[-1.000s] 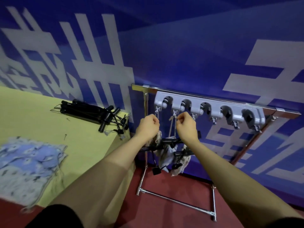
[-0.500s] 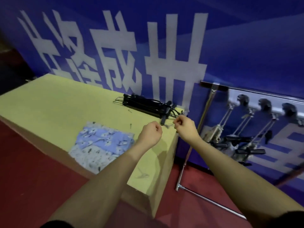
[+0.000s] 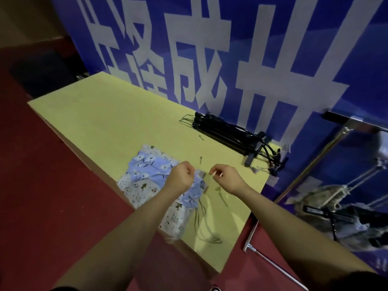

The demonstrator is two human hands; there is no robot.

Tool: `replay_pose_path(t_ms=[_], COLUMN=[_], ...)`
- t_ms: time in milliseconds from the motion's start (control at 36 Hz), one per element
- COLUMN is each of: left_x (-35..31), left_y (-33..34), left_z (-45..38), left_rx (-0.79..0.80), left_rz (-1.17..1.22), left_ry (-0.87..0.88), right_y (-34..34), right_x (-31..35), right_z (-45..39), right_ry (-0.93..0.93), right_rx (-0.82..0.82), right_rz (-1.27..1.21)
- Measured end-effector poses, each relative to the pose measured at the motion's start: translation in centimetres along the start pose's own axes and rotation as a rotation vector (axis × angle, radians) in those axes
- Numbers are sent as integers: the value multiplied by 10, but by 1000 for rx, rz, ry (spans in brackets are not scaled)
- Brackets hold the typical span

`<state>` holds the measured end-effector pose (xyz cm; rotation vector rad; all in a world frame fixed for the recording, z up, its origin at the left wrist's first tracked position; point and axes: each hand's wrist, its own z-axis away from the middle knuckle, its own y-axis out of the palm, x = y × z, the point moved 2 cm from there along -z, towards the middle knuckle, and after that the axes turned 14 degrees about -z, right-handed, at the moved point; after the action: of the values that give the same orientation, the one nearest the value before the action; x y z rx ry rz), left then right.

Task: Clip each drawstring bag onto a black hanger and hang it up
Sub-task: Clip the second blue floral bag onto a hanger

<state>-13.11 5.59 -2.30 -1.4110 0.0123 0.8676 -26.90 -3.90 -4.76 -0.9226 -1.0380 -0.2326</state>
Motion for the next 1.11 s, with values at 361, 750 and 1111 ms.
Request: replay_pose_path(t_ms=[361, 750, 1111], left_x=[40, 70, 66], left_y=[38, 1, -45], left_z=[-49, -98, -109], left_rx=[149, 126, 133], left_rz=[-145, -221, -82], left_ry=[45, 204, 317], right_y=[61, 67, 58], right_x=[-36, 18, 66], right_z=[-54, -101, -112], right_ry=[66, 162, 116], right_rx=[212, -79, -220], right_rz=[229, -163, -323])
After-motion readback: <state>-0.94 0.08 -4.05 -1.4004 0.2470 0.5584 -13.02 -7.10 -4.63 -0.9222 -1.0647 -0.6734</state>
